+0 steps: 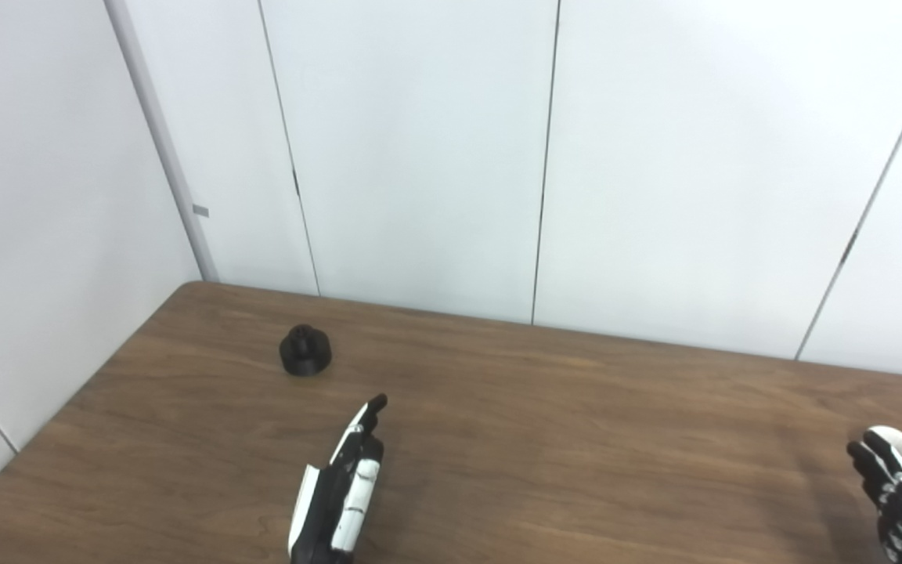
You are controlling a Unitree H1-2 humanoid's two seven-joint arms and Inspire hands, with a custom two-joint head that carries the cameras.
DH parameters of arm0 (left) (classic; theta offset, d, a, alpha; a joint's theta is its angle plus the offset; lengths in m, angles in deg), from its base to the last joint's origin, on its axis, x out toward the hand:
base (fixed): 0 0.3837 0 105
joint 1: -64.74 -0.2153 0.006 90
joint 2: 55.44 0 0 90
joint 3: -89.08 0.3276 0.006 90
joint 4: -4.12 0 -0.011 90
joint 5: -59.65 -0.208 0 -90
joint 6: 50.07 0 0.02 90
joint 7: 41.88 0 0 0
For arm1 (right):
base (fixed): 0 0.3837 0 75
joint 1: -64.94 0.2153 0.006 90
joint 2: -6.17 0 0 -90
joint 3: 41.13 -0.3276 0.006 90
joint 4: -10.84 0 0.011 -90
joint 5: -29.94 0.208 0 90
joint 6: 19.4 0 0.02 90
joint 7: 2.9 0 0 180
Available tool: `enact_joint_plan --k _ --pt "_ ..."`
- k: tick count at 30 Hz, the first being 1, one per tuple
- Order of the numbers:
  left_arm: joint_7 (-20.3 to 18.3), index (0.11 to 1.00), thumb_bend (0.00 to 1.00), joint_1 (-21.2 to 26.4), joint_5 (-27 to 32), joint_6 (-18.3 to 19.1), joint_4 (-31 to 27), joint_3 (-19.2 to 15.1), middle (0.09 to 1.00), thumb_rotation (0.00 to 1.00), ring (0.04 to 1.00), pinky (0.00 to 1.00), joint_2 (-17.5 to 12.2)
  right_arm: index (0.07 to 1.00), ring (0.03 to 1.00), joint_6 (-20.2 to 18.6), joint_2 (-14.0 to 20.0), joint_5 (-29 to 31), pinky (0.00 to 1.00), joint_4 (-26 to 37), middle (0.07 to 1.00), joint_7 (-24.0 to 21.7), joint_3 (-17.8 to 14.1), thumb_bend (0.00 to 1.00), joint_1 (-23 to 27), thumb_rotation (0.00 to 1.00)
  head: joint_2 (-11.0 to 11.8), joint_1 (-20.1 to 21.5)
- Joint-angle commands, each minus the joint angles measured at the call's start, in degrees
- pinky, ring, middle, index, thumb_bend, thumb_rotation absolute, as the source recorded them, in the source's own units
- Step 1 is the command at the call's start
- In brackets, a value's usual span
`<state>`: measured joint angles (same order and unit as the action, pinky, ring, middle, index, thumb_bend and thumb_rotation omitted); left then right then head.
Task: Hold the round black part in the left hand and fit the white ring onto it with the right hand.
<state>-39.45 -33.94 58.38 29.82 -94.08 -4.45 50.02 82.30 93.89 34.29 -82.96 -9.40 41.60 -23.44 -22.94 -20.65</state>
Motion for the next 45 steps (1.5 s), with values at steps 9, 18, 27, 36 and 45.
enact_joint_plan --k 9,18,27,36,45 --pt "0.8 0.952 0.64 -1.0 -1.2 0.5 2.8 0.1 0.996 0.79 1.000 1.00 0.2 0.920 0.940 1.8 -2.0 0.1 1.00 -4.3 0.906 0.8 0.3 0.53 -1.8 1.00 -1.4 0.2" --pt "6.6 0.915 0.81 -0.2 -12.6 6.5 -4.6 -1.5 0.950 0.33 0.993 1.00 0.3 0.956 0.981 2.8 -1.1 2.6 1.00 -5.4 0.950 -1.8 0.6 0.53 -1.5 1.00 -2.0 0.3" --pt "7.3 0.905 0.88 4.2 -24.7 18.5 -11.4 -4.7 0.952 0.36 0.975 1.00 -4.3 0.950 0.989 2.2 -1.1 3.2 1.00 -5.0 0.954 -2.3 0.5 0.54 -2.0 1.00 -2.8 0.3" --pt "6.6 0.879 0.88 10.4 -27.5 25.2 -10.3 -7.6 0.946 0.34 0.971 0.97 -11.1 0.951 0.984 1.6 -1.0 2.6 1.00 -4.5 0.952 -2.1 0.6 0.56 -2.5 1.00 -3.2 0.2" --pt "7.5 0.861 0.86 14.7 -30.8 29.8 -5.6 -8.2 0.931 0.34 0.972 0.96 -14.5 0.944 0.974 0.8 -1.3 2.2 1.00 -3.8 0.943 -1.7 0.5 0.58 -2.8 1.00 -3.9 0.6"
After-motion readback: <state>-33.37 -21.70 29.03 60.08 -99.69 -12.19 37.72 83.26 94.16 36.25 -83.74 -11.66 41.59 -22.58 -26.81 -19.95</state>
